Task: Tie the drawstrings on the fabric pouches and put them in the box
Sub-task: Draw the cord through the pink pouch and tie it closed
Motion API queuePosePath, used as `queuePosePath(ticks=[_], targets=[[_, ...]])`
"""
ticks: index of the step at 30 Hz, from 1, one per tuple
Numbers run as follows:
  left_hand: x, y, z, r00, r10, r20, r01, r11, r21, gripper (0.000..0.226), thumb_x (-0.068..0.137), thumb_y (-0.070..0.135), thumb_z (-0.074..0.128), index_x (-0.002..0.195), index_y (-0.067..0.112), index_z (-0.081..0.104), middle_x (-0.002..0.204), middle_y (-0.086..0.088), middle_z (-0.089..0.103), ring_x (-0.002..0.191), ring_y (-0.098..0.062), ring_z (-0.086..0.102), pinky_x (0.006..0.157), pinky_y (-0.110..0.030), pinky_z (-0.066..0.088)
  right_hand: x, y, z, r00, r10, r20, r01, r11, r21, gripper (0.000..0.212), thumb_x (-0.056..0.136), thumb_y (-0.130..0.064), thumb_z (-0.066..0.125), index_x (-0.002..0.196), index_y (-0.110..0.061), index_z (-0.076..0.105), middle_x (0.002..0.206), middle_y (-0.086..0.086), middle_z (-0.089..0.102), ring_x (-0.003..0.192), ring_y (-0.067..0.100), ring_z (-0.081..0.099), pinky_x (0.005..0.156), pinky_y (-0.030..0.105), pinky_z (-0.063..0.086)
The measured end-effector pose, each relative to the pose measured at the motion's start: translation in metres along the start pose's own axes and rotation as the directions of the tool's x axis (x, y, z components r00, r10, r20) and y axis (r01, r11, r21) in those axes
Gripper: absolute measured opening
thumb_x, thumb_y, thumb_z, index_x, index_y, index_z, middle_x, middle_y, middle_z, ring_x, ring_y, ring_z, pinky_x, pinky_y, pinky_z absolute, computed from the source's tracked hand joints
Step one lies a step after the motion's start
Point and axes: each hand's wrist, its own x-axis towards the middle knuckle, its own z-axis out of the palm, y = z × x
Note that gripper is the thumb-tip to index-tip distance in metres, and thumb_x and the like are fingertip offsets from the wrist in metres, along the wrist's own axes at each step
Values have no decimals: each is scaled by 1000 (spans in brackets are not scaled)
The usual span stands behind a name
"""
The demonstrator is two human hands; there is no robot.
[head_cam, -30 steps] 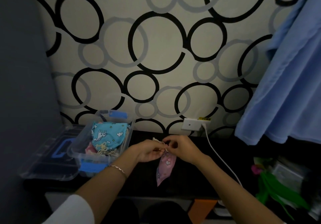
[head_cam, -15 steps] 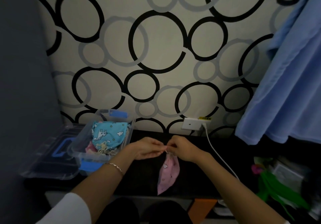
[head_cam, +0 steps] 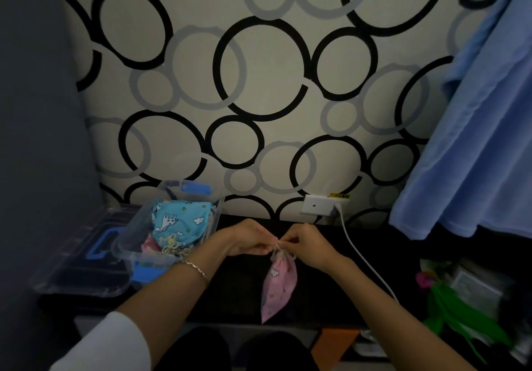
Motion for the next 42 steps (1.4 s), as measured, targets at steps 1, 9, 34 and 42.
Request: queuePosePath(ticks=[1, 9, 34, 42], targets=[[1, 0, 0, 1000, -25, 12, 25, 1000, -3, 21, 89, 12, 64, 106, 1, 68, 87, -5, 68, 78, -9, 63, 76, -20, 53, -1, 0, 1, 1000, -20, -13, 20, 999, -31, 12, 89, -22, 68, 93, -13, 76, 88, -4, 65, 77, 6, 63, 71, 21, 53], [0, 6, -2, 981, -184, 57, 188, 980, -65, 13, 87, 15, 68, 96, 6, 69, 79, -4, 66, 69, -7, 62, 64, -17, 51, -1, 2, 6, 981, -193, -18, 186, 965, -187, 16, 92, -22, 64, 97, -12, 77, 93, 1, 65, 84, 8, 59, 77, 23, 50], [2, 3, 15, 994, 82, -67, -57, 950, 308, 23, 94, 16, 58, 104, -2, 68, 76, -4, 59, 65, -7, 53, 59, -15, 49, 1, 14, 13, 955, 283, 89, -287, 802, 524, 12, 85, -13, 71, 83, -2, 75, 72, 7, 68, 66, 10, 61, 64, 22, 52], [2, 1, 16, 997, -25, -70, 23, 999, -28, 14, 92, 19, 63, 95, 5, 67, 72, -1, 60, 62, -4, 56, 57, -15, 49, 0, 10, 24, 963, 147, -224, -86, 961, 262, 14, 82, -14, 75, 82, -22, 64, 83, -3, 64, 75, 7, 60, 65, 16, 48]])
